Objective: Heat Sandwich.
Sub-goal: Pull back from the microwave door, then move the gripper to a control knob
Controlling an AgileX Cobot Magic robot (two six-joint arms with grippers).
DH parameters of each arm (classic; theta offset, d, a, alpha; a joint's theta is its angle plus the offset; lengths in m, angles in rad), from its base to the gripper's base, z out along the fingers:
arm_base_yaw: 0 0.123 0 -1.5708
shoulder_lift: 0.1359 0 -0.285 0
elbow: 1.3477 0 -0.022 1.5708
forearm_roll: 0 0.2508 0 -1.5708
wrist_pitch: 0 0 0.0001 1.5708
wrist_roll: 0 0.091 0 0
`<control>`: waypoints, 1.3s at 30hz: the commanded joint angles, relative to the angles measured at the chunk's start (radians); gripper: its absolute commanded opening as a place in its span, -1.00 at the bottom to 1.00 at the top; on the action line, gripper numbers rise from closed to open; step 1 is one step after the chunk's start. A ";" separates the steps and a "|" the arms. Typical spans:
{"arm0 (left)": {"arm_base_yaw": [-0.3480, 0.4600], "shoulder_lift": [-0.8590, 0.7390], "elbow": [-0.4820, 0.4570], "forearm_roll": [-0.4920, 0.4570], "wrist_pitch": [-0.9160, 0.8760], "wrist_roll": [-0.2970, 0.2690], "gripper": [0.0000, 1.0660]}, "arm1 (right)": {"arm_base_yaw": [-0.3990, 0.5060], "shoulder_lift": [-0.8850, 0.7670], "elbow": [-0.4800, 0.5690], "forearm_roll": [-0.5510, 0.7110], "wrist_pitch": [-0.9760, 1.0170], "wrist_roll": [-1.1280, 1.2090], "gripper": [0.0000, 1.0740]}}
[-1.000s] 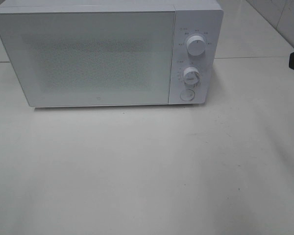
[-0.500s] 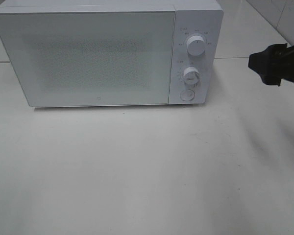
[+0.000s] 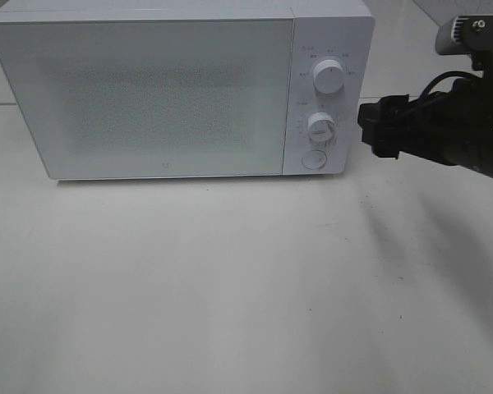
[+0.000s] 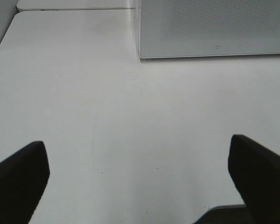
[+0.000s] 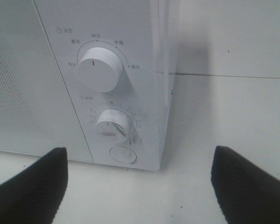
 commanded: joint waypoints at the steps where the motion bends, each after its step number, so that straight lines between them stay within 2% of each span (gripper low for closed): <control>1: 0.004 -0.023 -0.001 0.000 -0.009 0.001 0.83 | 0.074 0.051 0.000 0.160 -0.136 -0.107 0.42; 3: 0.004 -0.023 -0.001 0.000 -0.009 0.001 0.83 | 0.137 0.101 -0.002 0.290 -0.230 -0.175 0.42; 4: 0.004 -0.023 -0.001 0.000 -0.009 0.001 0.83 | 0.153 0.115 -0.003 0.316 -0.256 -0.183 0.42; 7: 0.004 -0.023 -0.001 0.000 -0.009 0.001 0.83 | 0.199 0.164 -0.003 0.367 -0.340 -0.188 0.42; 14: 0.004 -0.023 -0.001 0.000 -0.009 0.001 0.83 | 0.264 0.257 -0.036 0.387 -0.407 -0.182 0.42; 29: 0.004 -0.023 -0.001 0.000 -0.009 0.001 0.83 | 0.264 0.409 -0.140 0.383 -0.452 -0.102 0.42; 39: 0.004 -0.023 -0.001 0.000 -0.009 0.001 0.83 | 0.258 0.534 -0.270 0.383 -0.482 -0.102 0.42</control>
